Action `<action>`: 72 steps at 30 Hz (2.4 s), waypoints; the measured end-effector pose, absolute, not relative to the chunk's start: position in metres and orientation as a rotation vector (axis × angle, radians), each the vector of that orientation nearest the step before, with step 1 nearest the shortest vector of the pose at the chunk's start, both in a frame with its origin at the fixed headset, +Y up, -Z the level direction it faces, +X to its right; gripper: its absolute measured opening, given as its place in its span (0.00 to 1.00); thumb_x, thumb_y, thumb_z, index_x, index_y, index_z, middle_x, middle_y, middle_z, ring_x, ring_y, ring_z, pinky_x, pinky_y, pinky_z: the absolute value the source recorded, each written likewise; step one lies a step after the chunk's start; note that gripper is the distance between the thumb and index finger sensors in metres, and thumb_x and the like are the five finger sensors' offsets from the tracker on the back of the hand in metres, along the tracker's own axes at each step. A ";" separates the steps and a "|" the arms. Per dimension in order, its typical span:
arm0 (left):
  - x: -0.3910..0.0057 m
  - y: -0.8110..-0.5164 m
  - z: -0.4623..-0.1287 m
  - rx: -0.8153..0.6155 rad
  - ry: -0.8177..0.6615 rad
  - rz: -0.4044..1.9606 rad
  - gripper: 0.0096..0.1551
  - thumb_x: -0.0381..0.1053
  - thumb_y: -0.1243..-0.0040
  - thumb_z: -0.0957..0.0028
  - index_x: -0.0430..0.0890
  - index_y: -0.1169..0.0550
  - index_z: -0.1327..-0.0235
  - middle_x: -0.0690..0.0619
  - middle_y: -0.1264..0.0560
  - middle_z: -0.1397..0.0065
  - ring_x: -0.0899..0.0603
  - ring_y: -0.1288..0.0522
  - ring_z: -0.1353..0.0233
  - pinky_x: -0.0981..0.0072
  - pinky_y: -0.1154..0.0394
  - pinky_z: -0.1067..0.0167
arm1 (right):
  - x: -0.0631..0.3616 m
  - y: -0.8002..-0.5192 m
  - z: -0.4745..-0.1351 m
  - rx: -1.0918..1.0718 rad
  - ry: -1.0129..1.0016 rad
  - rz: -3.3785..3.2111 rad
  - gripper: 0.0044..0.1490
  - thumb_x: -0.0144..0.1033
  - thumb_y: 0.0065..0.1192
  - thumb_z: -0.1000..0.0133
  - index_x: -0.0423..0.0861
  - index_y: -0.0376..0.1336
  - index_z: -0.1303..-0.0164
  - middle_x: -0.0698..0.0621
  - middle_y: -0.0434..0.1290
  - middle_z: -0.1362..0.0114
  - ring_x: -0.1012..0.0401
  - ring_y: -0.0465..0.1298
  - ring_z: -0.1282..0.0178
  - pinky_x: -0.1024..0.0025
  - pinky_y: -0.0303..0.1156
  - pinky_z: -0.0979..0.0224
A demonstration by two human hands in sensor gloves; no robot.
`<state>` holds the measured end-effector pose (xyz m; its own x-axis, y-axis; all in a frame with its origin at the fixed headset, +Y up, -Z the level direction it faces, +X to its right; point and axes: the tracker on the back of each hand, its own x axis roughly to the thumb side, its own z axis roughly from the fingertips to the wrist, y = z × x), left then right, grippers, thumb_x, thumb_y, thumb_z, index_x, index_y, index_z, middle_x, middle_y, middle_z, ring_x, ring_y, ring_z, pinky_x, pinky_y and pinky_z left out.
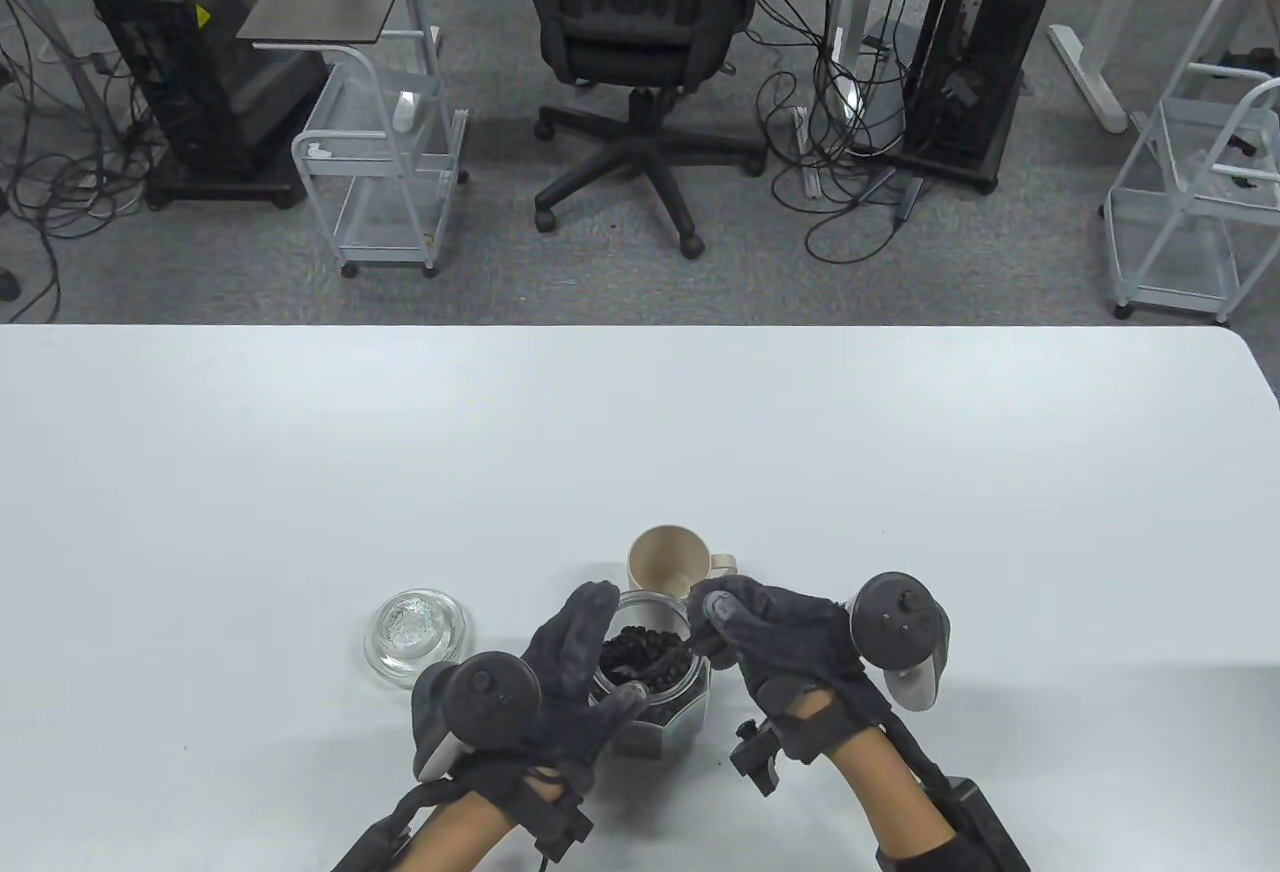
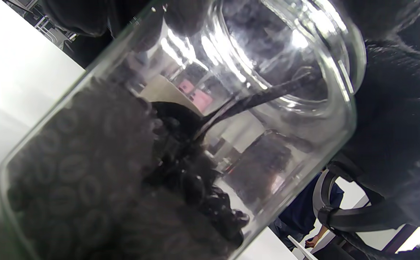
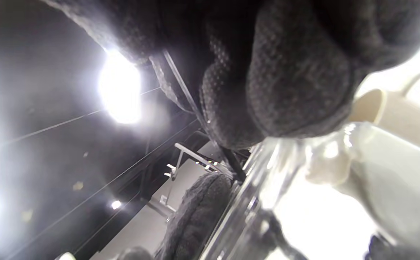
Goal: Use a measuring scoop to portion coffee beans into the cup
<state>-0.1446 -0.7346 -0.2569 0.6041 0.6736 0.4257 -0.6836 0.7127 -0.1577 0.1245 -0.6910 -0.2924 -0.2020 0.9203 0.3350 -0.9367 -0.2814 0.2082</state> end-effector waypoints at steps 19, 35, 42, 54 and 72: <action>-0.145 -0.735 -0.257 0.025 -0.487 0.788 0.59 0.78 0.53 0.55 0.45 0.51 0.19 0.41 0.49 0.14 0.24 0.40 0.19 0.28 0.40 0.30 | 0.172 -0.749 -0.306 -0.177 0.176 1.282 0.25 0.44 0.57 0.41 0.39 0.71 0.46 0.37 0.80 0.51 0.44 0.84 0.63 0.50 0.76 0.55; -0.145 -0.736 -0.257 0.028 -0.488 0.791 0.59 0.78 0.53 0.55 0.45 0.51 0.19 0.41 0.49 0.14 0.24 0.40 0.19 0.28 0.40 0.30 | 0.195 -0.747 -0.308 -0.212 0.128 1.120 0.24 0.45 0.55 0.40 0.41 0.70 0.45 0.39 0.80 0.50 0.46 0.85 0.62 0.52 0.77 0.54; -0.146 -0.736 -0.257 0.020 -0.486 0.787 0.59 0.78 0.53 0.54 0.45 0.52 0.19 0.42 0.49 0.14 0.24 0.40 0.19 0.28 0.41 0.30 | 0.205 -0.742 -0.303 -0.279 0.002 1.062 0.25 0.44 0.56 0.40 0.41 0.68 0.40 0.37 0.79 0.46 0.44 0.85 0.56 0.50 0.77 0.51; -0.146 -0.736 -0.257 0.020 -0.487 0.789 0.59 0.78 0.53 0.54 0.45 0.51 0.19 0.41 0.49 0.14 0.24 0.40 0.19 0.28 0.41 0.30 | 0.208 -0.744 -0.307 -0.267 -0.086 1.284 0.26 0.43 0.57 0.40 0.41 0.67 0.39 0.36 0.77 0.43 0.42 0.83 0.53 0.47 0.75 0.49; -0.147 -0.737 -0.257 0.011 -0.485 0.792 0.58 0.77 0.54 0.54 0.46 0.51 0.19 0.42 0.49 0.14 0.24 0.40 0.19 0.28 0.40 0.30 | 0.147 -0.687 -0.292 0.599 -0.540 2.121 0.27 0.43 0.61 0.43 0.43 0.70 0.38 0.36 0.78 0.41 0.38 0.83 0.51 0.41 0.73 0.46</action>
<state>-0.1467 -0.7368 -0.2573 0.5992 0.6803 0.4221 -0.6853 0.7084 -0.1689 0.1467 -0.6869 -0.2919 -0.5282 0.6127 0.5878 -0.8192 -0.5500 -0.1628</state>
